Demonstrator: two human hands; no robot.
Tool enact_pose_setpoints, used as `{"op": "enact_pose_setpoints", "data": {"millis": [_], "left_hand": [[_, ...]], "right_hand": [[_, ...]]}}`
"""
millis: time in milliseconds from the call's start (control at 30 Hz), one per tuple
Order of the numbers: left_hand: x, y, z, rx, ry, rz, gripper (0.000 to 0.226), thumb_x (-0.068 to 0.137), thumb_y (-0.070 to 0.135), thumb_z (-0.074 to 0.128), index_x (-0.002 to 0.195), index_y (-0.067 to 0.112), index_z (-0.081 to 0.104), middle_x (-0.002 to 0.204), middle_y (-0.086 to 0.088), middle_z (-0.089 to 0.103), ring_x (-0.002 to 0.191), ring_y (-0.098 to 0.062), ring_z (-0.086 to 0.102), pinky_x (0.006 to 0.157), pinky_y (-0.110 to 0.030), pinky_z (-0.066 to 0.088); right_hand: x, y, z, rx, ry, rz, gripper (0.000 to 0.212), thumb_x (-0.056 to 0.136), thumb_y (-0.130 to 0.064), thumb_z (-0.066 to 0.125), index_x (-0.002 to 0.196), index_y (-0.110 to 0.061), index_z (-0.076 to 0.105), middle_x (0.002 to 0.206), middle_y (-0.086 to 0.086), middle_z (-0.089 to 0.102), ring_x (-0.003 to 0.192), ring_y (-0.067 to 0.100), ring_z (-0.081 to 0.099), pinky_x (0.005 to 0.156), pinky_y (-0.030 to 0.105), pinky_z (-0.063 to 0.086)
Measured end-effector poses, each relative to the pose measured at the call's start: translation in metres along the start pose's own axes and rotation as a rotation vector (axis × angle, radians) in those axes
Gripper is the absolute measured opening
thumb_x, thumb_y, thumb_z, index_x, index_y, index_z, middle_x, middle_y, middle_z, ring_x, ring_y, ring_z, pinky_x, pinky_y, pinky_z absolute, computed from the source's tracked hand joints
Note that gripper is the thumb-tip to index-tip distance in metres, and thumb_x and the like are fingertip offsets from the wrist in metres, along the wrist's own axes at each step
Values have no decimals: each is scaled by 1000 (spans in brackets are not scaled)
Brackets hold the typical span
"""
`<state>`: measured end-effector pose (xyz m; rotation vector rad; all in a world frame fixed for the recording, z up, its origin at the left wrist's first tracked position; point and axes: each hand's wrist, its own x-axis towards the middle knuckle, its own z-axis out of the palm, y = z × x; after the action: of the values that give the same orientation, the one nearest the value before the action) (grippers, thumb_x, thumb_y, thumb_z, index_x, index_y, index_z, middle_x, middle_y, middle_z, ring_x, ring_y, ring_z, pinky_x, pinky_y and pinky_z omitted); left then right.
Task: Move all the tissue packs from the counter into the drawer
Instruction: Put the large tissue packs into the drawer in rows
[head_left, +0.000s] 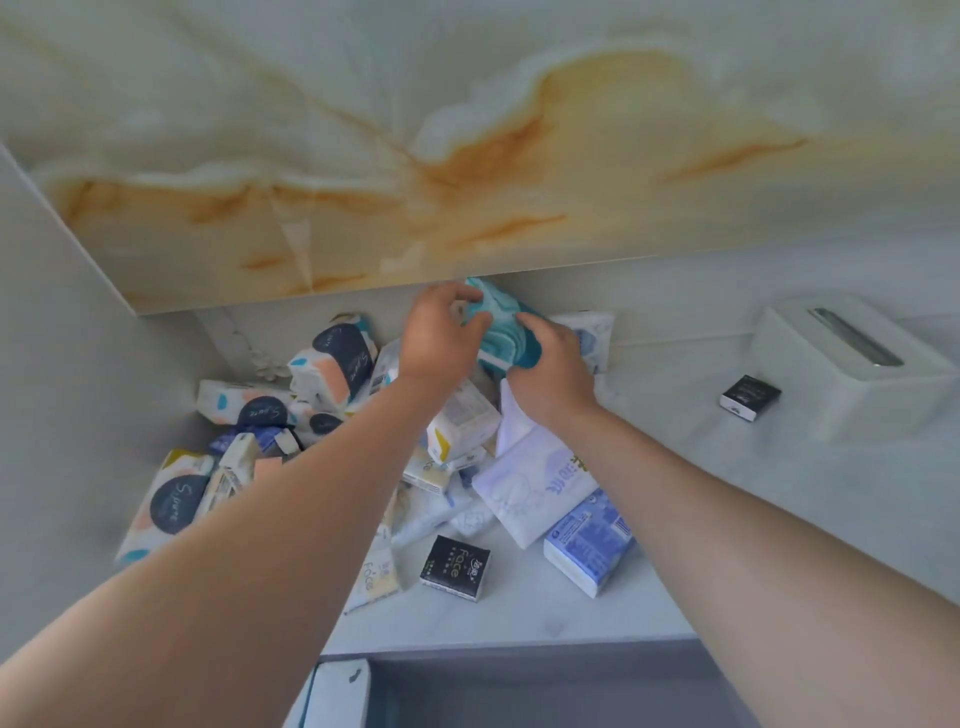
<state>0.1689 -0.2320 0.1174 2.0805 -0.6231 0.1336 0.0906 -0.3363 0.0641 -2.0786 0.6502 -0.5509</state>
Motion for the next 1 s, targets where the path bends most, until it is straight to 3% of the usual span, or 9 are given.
{"op": "enact_pose_setpoints", "data": {"millis": [167,267,333,400,467,567,800,933,1000], "left_hand": [[-25,5,-26,-220,76,-121,39,79,17,77,112,27,59,112,10,58,103,-15,60,83,-37,57],[-38,14,-44,-377,43,-235,54,80,16,76,127,28,51,123,5,54,103,-13,58,65,-14,48],[-47,18,-56,-442,-3,-300,57,82,14,74,130,29,45,105,5,57,85,-9,58,54,-11,42],[-59,16,-69,-417,-16,-301,64,79,14,76,131,31,43,97,3,61,79,-10,61,61,-21,50],[-74,12,-82,-415,-4,-280,70,75,11,77,133,33,43,107,1,65,85,-12,67,68,-28,58],[-101,10,-105,-403,55,-215,67,79,6,71,134,32,42,109,7,60,77,0,63,58,-14,54],[-171,10,-159,-320,69,-107,67,76,6,71,129,37,43,104,3,57,71,4,63,51,-15,50],[-218,-7,-177,-321,-19,-144,63,73,10,77,124,35,50,105,1,57,89,-9,62,64,-20,53],[-236,-18,-185,-293,-67,-184,59,72,13,79,120,34,52,102,2,57,90,-12,60,68,-20,51]], "right_hand": [[-24,-6,-6,42,72,-111,62,79,-12,64,133,-39,53,138,-2,44,122,19,52,106,47,41],[-37,-12,-7,64,111,-230,65,76,-9,69,132,-37,51,133,-5,42,120,16,53,102,46,46],[-44,-17,-7,113,88,-293,67,76,-6,72,132,-34,51,130,-9,39,121,13,52,102,43,47],[-52,-21,-7,116,58,-312,65,77,-5,73,132,-31,50,131,-10,39,121,11,51,101,42,47],[-61,-26,-8,74,29,-329,63,78,-10,74,133,-27,50,136,-5,44,122,14,52,102,44,46],[-80,-39,-4,-86,-8,-388,72,77,-23,76,142,-25,43,140,0,50,128,23,49,105,48,40],[-141,-76,-3,-172,-236,-507,111,73,-37,79,157,-31,7,155,2,24,142,24,26,111,48,34],[-187,-93,-6,-253,-394,-473,118,73,-42,80,147,-51,-12,154,-5,19,133,22,44,97,44,49],[-209,-95,1,-235,-499,-444,119,72,-40,80,146,-54,-11,158,-6,18,134,21,44,101,40,47]]}}
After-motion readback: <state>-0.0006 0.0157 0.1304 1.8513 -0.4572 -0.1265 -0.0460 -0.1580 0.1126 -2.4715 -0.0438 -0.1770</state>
